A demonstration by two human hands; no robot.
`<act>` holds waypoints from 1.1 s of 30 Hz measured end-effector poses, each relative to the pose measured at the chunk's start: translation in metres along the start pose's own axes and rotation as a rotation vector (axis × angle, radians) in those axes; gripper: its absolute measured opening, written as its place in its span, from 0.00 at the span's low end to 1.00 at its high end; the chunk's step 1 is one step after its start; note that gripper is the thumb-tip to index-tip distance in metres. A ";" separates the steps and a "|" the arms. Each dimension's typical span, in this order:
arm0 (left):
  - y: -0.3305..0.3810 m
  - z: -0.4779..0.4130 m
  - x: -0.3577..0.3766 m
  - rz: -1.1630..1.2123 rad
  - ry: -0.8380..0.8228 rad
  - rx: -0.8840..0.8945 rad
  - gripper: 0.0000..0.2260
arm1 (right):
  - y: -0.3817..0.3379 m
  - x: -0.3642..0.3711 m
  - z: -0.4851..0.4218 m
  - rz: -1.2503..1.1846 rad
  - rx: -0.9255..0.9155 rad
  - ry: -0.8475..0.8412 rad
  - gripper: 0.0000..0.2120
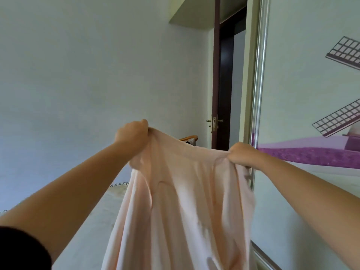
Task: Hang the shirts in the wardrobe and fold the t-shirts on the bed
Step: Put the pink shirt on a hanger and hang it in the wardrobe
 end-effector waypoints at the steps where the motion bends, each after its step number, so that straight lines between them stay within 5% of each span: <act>1: 0.003 -0.015 -0.011 -0.022 0.041 0.004 0.10 | -0.006 -0.010 -0.009 -0.057 0.017 0.003 0.13; 3: 0.007 -0.048 -0.044 0.019 0.168 -0.064 0.12 | -0.025 -0.044 -0.026 -0.198 0.040 0.117 0.11; 6: 0.001 -0.089 -0.097 0.287 0.404 -0.288 0.13 | -0.059 -0.116 -0.042 -0.473 -0.030 0.654 0.13; 8: 0.005 -0.090 -0.101 0.365 0.339 -0.301 0.17 | -0.075 -0.134 -0.036 -0.570 -0.120 0.841 0.08; 12: 0.016 -0.052 -0.044 0.370 -0.087 -0.299 0.21 | -0.103 -0.074 -0.032 -0.178 -0.246 0.266 0.08; 16: -0.019 -0.082 -0.066 0.587 0.211 -0.493 0.12 | -0.108 -0.124 -0.042 -0.472 -0.164 0.789 0.10; 18: -0.029 -0.093 -0.085 0.523 0.306 -0.438 0.12 | -0.104 -0.153 -0.047 -0.593 -0.179 0.983 0.10; 22: -0.028 -0.074 -0.067 0.435 0.055 -0.359 0.10 | -0.103 -0.114 -0.057 -0.188 -0.203 0.378 0.09; 23: -0.033 -0.071 -0.063 0.441 0.074 -0.390 0.09 | -0.100 -0.111 -0.057 -0.203 -0.198 0.401 0.10; 27: -0.047 -0.078 -0.074 0.515 0.308 -0.404 0.11 | -0.100 -0.154 -0.043 -0.575 -0.302 0.971 0.11; 28: -0.049 -0.080 -0.079 0.536 0.357 -0.408 0.09 | -0.104 -0.159 -0.043 -0.579 -0.329 0.966 0.11; 31: -0.051 -0.077 -0.083 0.587 0.314 -0.446 0.07 | -0.117 -0.132 -0.053 -0.293 -0.306 0.613 0.13; 33: -0.058 -0.071 -0.086 0.710 0.277 -0.522 0.10 | -0.115 -0.128 -0.050 -0.341 -0.291 0.615 0.13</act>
Point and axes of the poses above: each hand's wrist, its own z-axis away from the middle knuckle, its own x-axis out of the palm, y = z × x, the point moved 4 cm from there along -z, towards the middle knuckle, and after that the axes turned 15 degrees about y, right-handed, at the moved point
